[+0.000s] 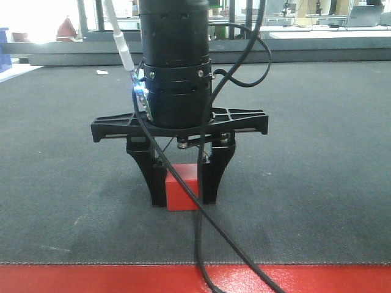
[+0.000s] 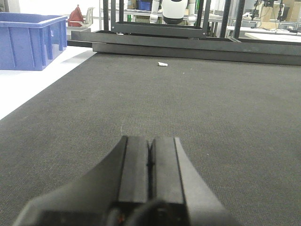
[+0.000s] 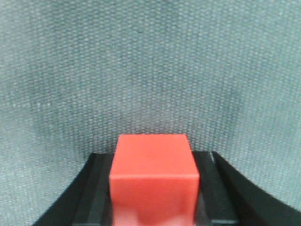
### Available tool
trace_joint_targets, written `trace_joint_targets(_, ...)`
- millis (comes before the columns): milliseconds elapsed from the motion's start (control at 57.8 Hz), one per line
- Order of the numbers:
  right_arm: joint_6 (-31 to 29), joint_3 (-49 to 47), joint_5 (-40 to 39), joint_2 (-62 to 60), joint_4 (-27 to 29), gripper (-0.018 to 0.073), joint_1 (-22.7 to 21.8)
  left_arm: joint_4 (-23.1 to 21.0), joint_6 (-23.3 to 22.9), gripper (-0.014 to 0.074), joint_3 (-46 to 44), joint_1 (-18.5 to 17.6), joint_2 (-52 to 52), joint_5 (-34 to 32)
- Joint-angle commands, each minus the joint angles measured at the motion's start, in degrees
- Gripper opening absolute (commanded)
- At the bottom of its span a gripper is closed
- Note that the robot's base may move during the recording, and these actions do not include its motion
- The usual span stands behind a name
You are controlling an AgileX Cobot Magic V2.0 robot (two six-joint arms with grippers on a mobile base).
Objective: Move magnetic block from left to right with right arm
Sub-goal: 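Close the right gripper around the red cube, then lift the red cube with the right gripper and raise it away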
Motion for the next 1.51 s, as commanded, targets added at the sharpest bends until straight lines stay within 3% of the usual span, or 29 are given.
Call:
trace_joint_targets(0,-0.11,-1.90,0.57,-4.02,-0.20,0.0234,-0.30,-0.15,-0.41,-0.0126,0.39,0.10,-0.72,-4.57)
trace_joint_targets(156,-3.22,-1.11,-0.20,-6.82,-1.02,0.0234,-0.30,-0.15,-0.41,-0.0126,0.39,0.10,-0.72,-4.57)
trace_joint_targets(484,-19.83,10.50,-11.10,-18.76,-1.29,0.0234,-4.48,-0.15,-0.41,-0.0126,0.39,0.10,-0.72,-4.57)
trace_joint_targets(709,-38.14,26.55,-22.70,-31.89,1.89,0.0234,-14.15,-0.15,-0.41,-0.0126,0.39,0.10,-0.72,-4.57)
trace_joint_targets(865,-45.79,36.31,-30.96,-40.89,3.69,0.0234,-23.43,-0.15,-0.41,-0.0126,0.39,0.10,-0.72,-4.57)
trace_joint_targets(952,-47.36,41.10,-35.74,-46.14,3.69,0.0234,-29.36,-0.15,-0.41,-0.0126,0.39,0.10,-0.72,-4.57)
trace_joint_targets(1159,-47.41,50.77,-48.72,-56.65,3.69,0.0234,-38.83,-0.15,-0.41,-0.0126,0.39,0.10,-0.72,-4.57)
trace_joint_targets(1488,-47.41,65.34,-65.92,-74.60,3.64,0.0234,-40.59,-0.15,-0.41,-0.0126,0.39,0.10,-0.72,-4.57)
